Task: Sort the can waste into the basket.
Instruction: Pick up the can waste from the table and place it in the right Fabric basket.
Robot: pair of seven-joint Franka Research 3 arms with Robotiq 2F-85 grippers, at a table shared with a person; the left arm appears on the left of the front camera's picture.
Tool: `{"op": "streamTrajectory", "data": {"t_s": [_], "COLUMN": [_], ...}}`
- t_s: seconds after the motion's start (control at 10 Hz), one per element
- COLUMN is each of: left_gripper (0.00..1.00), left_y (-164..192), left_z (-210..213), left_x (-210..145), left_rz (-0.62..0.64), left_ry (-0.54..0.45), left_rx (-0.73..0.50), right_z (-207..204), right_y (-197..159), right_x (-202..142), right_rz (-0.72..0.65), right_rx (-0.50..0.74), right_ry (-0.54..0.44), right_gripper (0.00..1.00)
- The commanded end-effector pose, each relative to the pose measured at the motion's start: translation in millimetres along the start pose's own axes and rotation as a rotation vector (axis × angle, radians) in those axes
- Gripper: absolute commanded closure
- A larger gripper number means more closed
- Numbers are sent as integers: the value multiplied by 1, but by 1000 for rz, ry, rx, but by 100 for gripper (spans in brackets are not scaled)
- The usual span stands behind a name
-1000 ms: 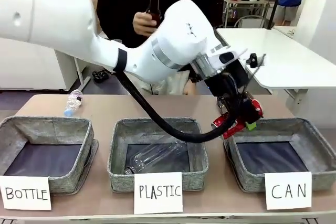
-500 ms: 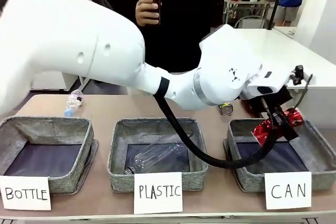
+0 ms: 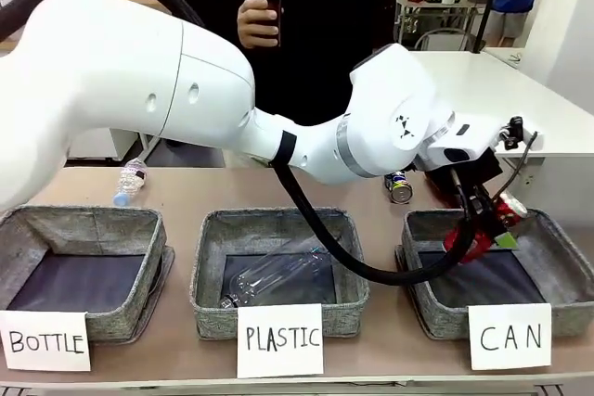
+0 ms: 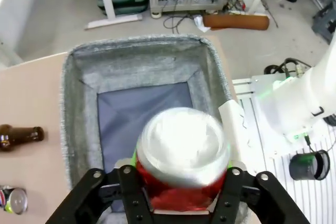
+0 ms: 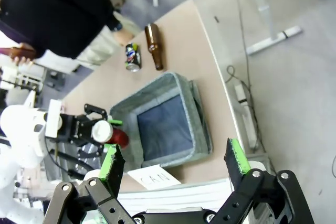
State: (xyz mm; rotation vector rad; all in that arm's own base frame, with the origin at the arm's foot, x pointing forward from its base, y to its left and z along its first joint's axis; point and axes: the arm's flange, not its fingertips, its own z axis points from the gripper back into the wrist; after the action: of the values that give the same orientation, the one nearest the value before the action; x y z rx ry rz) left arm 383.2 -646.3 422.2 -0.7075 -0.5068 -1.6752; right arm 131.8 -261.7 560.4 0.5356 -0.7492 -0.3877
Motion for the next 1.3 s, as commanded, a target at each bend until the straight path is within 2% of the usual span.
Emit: {"op": "streamTrajectory", "data": {"t_s": [0.0, 0.4, 0.6, 0.7, 0.8, 0.9, 1.0, 1.2], "left_gripper": [0, 0, 0, 0, 0, 0, 0, 0], "left_y": [-3, -4, -6, -12, -26, -47, -70, -115], "left_z": [-2, 12, 29, 63, 124, 183, 243, 350], "left_x": [12, 10, 6, -4, -26, -55, -87, -158], "left_rz": [-3, 22, 104, 202, 357, 491, 659, 988], "left_ry": [30, 11, 31, 57, 63, 41, 13, -63], "left_rx": [-19, 0, -33, -86, -126, -68, 53, 165], "right_z": [4, 4, 4, 4, 4, 4, 4, 4], "right_y": [-2, -2, -2, -2, -2, -2, -2, -2], "right_x": [-1, -1, -1, -1, -1, -1, -1, -1], "right_rz": [0, 0, 0, 0, 0, 0, 0, 0], "right_rx": [2, 2, 2, 2, 2, 2, 2, 2], "right_ry": [-9, -9, -9, -9, -9, -9, -9, -9], "right_gripper": [0, 0, 0, 0, 0, 0, 0, 0]}}
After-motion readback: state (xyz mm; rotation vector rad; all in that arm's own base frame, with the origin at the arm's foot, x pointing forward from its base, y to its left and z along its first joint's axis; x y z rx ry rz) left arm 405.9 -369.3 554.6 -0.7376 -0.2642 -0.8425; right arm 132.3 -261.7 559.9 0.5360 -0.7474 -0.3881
